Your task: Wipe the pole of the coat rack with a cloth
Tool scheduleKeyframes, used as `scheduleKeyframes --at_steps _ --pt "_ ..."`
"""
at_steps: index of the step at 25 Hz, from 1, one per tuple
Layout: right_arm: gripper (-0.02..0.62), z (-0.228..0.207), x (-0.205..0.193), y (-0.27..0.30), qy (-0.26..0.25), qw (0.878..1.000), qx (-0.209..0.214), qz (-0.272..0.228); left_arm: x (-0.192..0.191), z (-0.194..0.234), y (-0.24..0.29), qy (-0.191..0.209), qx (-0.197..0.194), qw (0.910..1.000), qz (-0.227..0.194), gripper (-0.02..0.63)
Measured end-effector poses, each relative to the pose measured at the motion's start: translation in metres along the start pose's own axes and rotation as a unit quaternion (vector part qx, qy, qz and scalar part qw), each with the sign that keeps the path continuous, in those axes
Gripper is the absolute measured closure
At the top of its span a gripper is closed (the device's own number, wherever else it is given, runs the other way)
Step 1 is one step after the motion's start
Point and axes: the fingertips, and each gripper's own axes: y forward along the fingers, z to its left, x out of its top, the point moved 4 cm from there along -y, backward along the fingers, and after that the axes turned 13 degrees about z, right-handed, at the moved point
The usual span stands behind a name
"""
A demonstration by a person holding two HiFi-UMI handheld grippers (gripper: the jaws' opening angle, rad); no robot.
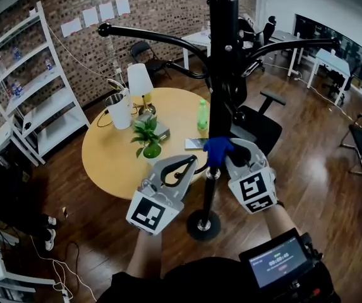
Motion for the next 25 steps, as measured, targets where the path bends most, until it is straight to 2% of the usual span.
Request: scheduleKeyframes --at_steps 2,3,6,8,10,13,17,21,23,25 --pt "0.543 0.022 -0.024 0.011 -0.08 0.996 0.0 0.041 -0.004 -0.003 0.0 -0.01 0.001 0.9999 0.002 0.603" --pt "0.543 0.032 -0.034 0.017 -0.13 0.99 -0.006 0.062 -0.007 -0.003 0.001 -0.012 0.001 0.9999 0.004 0.603" --pt "0.543 0.058 -0.063 0.033 -0.256 0.959 -0.012 0.119 -0.015 -0.006 0.003 -0.02 -0.001 0.9998 0.009 0.603" --pt "0.543 0.071 -0.077 0.041 -0.292 0.945 -0.002 0.144 -0.019 -0.007 0.002 -0.031 0.002 0.9995 0.011 0.603" --pt "0.543 0.078 -0.085 0.046 -0.301 0.941 0.006 0.156 -0.025 -0.007 -0.002 -0.038 0.004 0.9992 0.014 0.603" --pt "0.543 0.087 -0.091 0.054 -0.289 0.942 0.012 0.171 -0.04 -0.003 -0.01 -0.039 0.001 0.9989 0.024 0.603" --pt "0.543 0.09 -0.092 0.058 -0.241 0.953 -0.011 0.185 -0.056 0.01 -0.025 -0.04 -0.004 0.999 0.019 0.603" --pt "0.543 0.073 -0.059 0.037 -0.124 0.979 -0.057 0.151 -0.057 0.027 -0.031 -0.045 -0.014 0.9988 0.01 0.603" --pt "0.543 0.072 -0.038 0.026 -0.052 0.991 -0.045 0.118 -0.061 0.035 -0.029 -0.057 -0.018 0.9982 0.005 0.603" --pt "0.543 0.079 -0.024 0.023 0.009 0.996 -0.008 0.088 -0.068 0.042 -0.023 -0.067 -0.021 0.9975 0.006 0.603"
